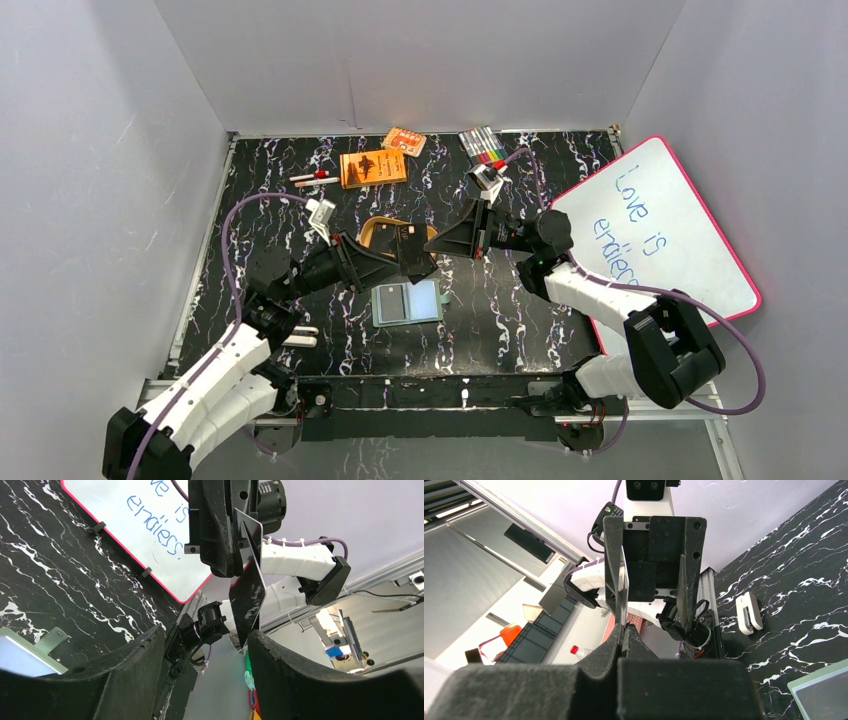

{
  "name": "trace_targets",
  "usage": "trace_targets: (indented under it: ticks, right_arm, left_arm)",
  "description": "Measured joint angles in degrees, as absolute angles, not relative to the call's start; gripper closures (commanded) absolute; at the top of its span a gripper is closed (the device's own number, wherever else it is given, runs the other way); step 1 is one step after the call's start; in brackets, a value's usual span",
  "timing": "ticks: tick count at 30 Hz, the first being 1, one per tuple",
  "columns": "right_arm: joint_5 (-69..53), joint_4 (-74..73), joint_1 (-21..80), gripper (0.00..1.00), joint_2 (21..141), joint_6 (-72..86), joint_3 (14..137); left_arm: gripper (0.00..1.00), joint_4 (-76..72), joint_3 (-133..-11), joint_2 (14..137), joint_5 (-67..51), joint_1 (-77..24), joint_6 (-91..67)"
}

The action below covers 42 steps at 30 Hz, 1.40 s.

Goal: Put the credit cards into the card holder
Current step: Pick up the credit card from the storage box.

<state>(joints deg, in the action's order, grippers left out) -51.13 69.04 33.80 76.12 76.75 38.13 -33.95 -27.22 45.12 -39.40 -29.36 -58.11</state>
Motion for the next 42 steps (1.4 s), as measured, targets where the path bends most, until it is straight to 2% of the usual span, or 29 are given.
trace_targets:
  ticks: [10, 16, 21, 25, 36, 38, 42]
  right_arm:
    - [-51.59, 69.14, 35.11, 1.00, 75.42, 76.77, 38.02]
    - [-51.64, 69.10, 35.11, 1.00, 74.94, 76.71, 37.78]
    - [-52.05, 69.08, 35.11, 1.00, 74.65, 76.71, 37.67]
    - [-52.40, 69.08, 35.11, 1.00, 74.50, 76.73, 37.65]
    - [-52.64, 69.14, 35.11, 1.00, 74.50, 76.86, 37.56]
    - [-52.62, 69.19, 35.11, 1.00, 74.50, 77.01, 37.39]
    - [-52.38, 69.82, 35.11, 1.00, 74.50, 77.95, 36.58]
  left_arm:
    - [0.31, -23.83, -28.40, 36.64, -32.49, -29.36, -53.95]
    - [0.32, -22.37, -30.04, 34.89, -30.30, -29.36, -53.12]
    - [0.36, -24.99, -30.13, 36.05, -29.85, -29.36, -54.37]
    - [0.47, -28.10, -30.13, 38.48, -30.33, -29.36, -56.16]
    - [0.89, -34.41, -30.11, 41.10, -32.10, -29.36, -59.40]
    - [1.00, -34.89, -30.11, 41.10, -32.42, -29.39, -59.72]
    - [1.00, -35.53, -30.09, 41.10, -32.95, -29.41, -59.81]
